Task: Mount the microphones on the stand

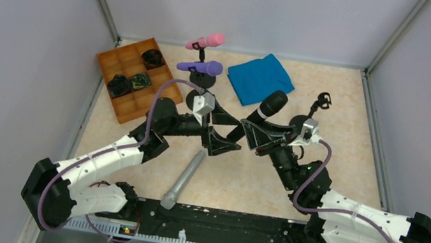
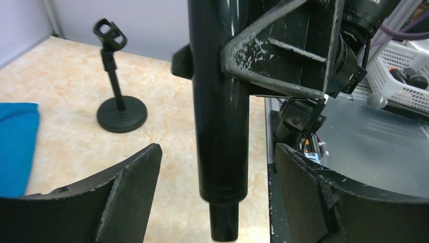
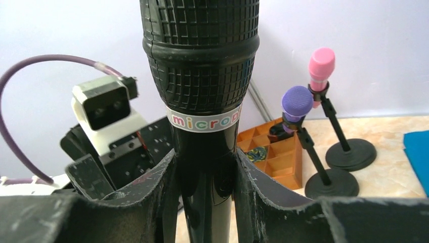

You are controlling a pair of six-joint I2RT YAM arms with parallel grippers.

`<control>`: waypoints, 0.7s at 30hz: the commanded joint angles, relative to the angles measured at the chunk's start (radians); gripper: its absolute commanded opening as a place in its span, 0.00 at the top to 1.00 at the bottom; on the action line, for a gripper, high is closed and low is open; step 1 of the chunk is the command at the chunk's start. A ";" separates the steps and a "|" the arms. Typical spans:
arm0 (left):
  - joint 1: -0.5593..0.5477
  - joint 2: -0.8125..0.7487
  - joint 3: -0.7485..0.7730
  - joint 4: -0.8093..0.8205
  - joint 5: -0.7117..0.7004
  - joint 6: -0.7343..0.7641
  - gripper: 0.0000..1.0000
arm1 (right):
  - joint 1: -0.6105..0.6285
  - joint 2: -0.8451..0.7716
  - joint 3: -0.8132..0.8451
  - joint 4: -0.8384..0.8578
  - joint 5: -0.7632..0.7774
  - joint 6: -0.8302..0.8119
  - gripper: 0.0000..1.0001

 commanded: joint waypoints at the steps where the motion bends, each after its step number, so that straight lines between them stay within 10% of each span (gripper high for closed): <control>1: -0.057 0.041 0.040 0.037 -0.061 0.038 0.16 | -0.013 0.000 0.034 0.078 -0.088 0.042 1.00; 13: -0.063 0.089 0.048 0.055 -0.104 0.016 0.97 | -0.016 -0.019 0.020 0.033 -0.169 -0.028 0.75; 21: -0.063 0.071 0.030 0.015 -0.105 0.049 1.00 | -0.030 -0.073 0.072 -0.067 -0.151 -0.134 0.49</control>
